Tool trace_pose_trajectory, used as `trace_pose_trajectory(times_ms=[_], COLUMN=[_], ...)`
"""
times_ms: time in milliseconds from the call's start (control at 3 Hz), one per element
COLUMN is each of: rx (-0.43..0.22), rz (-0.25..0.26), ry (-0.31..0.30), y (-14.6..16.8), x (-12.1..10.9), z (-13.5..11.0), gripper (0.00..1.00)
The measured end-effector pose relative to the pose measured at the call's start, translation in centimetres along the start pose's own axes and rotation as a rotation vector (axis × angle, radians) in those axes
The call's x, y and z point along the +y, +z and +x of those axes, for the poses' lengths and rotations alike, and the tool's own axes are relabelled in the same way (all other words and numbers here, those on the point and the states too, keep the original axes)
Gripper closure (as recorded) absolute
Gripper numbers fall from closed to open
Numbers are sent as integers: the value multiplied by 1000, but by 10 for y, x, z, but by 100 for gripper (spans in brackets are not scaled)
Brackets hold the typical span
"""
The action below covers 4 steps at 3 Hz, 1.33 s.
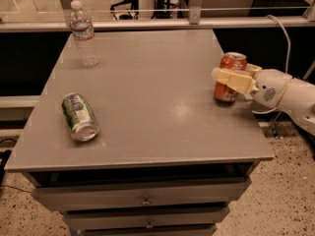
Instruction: Place coke can upright
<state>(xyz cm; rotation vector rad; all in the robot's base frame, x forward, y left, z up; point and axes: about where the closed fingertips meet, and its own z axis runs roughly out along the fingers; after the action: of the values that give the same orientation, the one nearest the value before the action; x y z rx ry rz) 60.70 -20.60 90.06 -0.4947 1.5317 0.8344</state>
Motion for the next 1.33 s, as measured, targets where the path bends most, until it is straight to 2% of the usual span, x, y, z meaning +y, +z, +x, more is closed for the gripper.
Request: trace_pose_trajectory(times_ms=[333,667,1000,1333], rx=[-42,-72,-68,58], rz=[-2,-3,-3,9], ry=[14,10,-3,-56], y=[-12,-28,-38,-67], x=[6,13,15,18], z=[-2,-13,-23,-49], gripper=[0,0,0,0])
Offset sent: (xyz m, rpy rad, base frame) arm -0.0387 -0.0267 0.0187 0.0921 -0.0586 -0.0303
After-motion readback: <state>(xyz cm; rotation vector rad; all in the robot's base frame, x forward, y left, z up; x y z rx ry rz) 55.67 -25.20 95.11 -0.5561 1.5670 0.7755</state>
